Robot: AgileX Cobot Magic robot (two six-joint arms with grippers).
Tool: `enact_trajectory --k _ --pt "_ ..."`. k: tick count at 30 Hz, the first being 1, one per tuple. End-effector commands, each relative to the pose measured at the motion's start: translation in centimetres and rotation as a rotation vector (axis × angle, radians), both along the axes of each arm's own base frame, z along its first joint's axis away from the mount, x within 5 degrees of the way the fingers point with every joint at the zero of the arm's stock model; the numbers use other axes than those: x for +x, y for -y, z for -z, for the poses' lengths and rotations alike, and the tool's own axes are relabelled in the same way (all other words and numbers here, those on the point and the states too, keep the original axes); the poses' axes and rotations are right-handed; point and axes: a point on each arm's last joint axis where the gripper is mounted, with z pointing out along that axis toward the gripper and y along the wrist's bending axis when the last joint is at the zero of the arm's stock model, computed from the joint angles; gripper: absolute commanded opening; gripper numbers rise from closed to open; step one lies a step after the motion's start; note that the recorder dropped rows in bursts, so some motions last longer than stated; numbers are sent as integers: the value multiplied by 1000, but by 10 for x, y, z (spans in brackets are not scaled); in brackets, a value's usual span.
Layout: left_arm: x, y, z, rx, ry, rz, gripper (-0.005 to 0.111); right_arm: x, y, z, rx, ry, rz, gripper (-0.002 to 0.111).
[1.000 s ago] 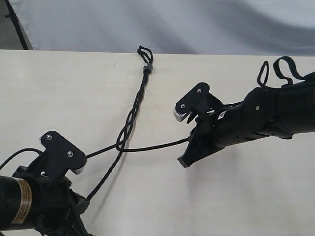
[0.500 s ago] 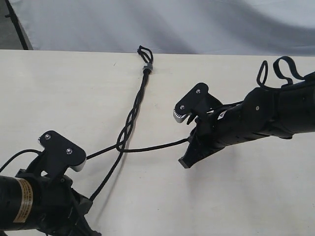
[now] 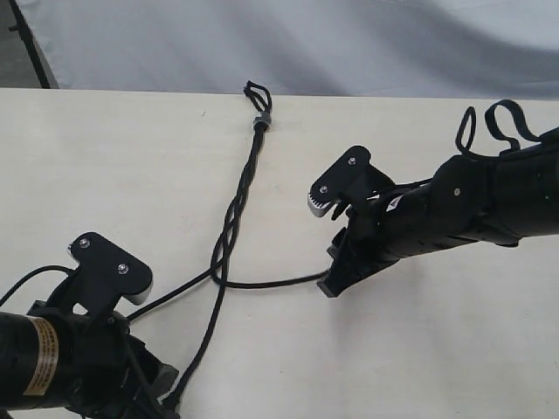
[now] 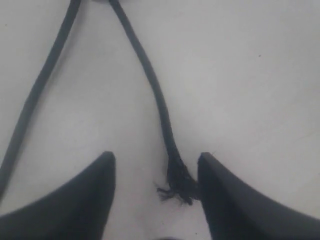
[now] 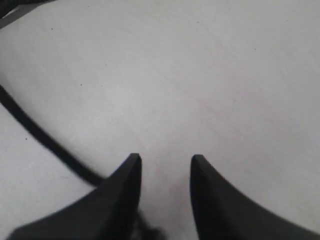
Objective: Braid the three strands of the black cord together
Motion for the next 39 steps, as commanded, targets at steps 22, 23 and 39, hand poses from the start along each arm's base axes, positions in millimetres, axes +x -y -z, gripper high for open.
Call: enact_trajectory --k 22,23,39 --pt "-1 -1 0 -17 -5 -18 62 8 1 -85 211 273 115 60" --pt "-1 -1 0 -21 -2 -17 62 8 1 -85 211 273 115 60" --pt "0 1 -1 -40 11 -12 62 8 1 -85 211 273 115 60"
